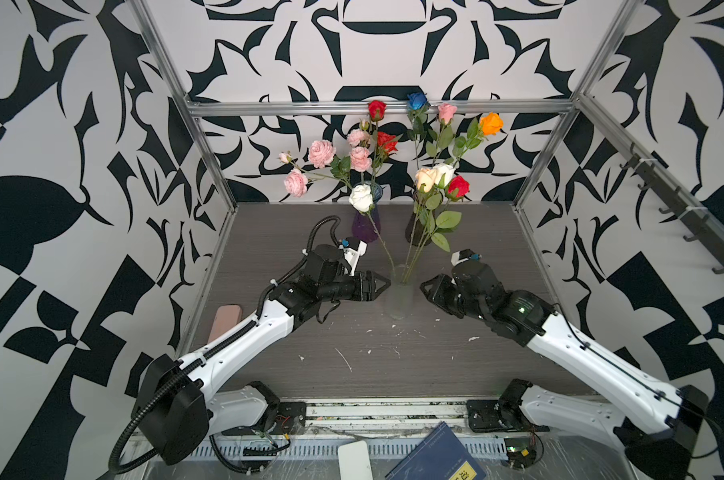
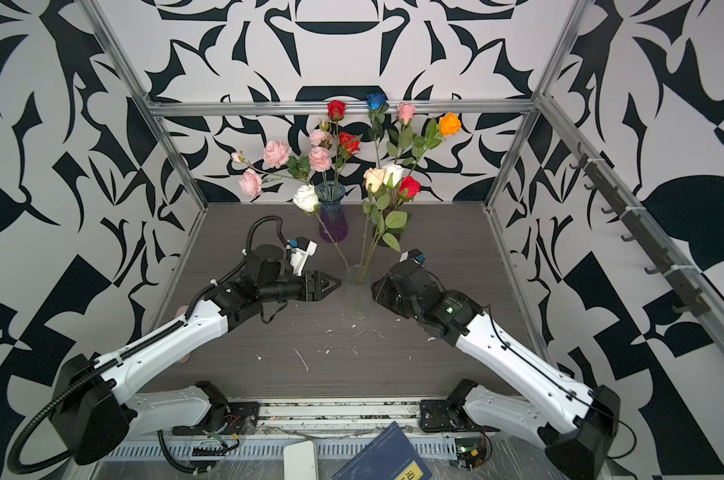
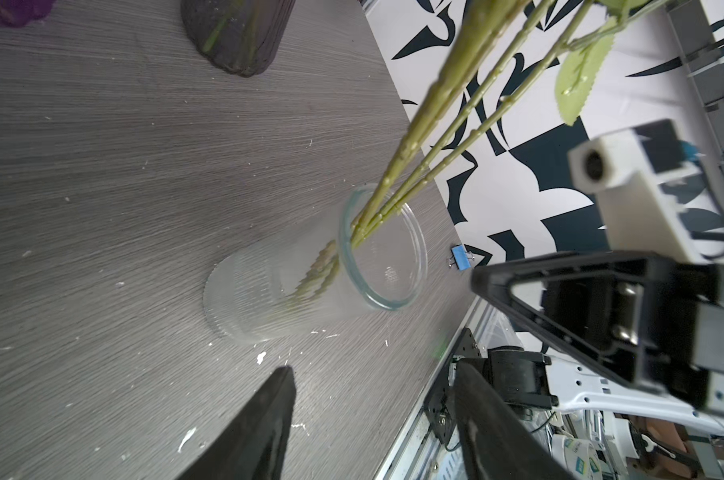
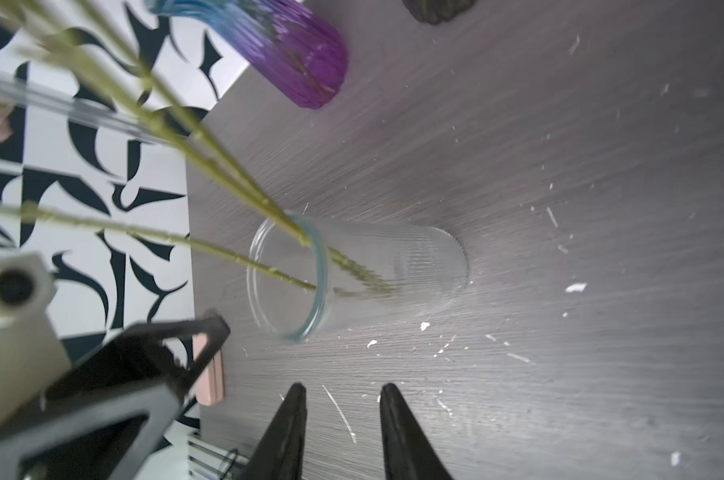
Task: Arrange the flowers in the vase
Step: 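Lower the right gripper onto the clear vase rim and close beside the left gripper, then carry the clear vase with the right gripper away from the left gripper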
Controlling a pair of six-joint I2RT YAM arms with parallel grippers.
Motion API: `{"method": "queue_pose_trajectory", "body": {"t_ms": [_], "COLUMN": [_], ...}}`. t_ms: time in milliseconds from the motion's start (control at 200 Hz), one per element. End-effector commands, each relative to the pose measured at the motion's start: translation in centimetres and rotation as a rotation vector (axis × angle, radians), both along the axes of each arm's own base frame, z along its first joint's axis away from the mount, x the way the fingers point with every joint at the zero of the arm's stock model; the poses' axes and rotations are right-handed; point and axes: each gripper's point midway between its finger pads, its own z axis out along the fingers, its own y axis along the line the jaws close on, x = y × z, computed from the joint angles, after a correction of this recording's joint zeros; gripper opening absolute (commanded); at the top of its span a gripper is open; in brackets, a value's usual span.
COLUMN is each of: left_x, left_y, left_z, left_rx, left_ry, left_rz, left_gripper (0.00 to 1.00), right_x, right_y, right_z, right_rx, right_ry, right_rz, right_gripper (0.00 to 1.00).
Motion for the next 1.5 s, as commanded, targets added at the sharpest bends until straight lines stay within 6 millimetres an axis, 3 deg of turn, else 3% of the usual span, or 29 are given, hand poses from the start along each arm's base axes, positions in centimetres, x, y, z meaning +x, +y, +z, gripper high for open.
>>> {"method": "queue_pose_trajectory", "body": {"t_ms": [0, 325, 515, 1495], "left_x": [0.3, 0.3, 0.3, 0.3], "left_y": [-0.3, -0.4, -0.4, 0.4], "left_z": [0.9, 0.0, -0.5, -1.0], "left_rx": [-0.028, -0.022, -0.023, -0.028], "left_ry": [-0.012, 0.01, 0.027, 0.055], "left_rz": [-0.013, -0.029, -0.036, -0.027], "left_gripper": [0.65, 0.65, 0.65, 0.64], "right_x": [1.0, 2.7, 3.5, 4.0], "right_y": [0.6, 1.8, 1.1, 0.6], "right_z": [2.1, 0.9, 0.6, -2.2], "right_rx": [0.071, 0.062, 0.032, -0.151], "right_ry": [0.018, 0.05, 0.051, 0.24], "right_rz": [-0.064, -0.087, -0.14, -0.22], "right_gripper": [0.35, 0.35, 0.35, 0.26]}}
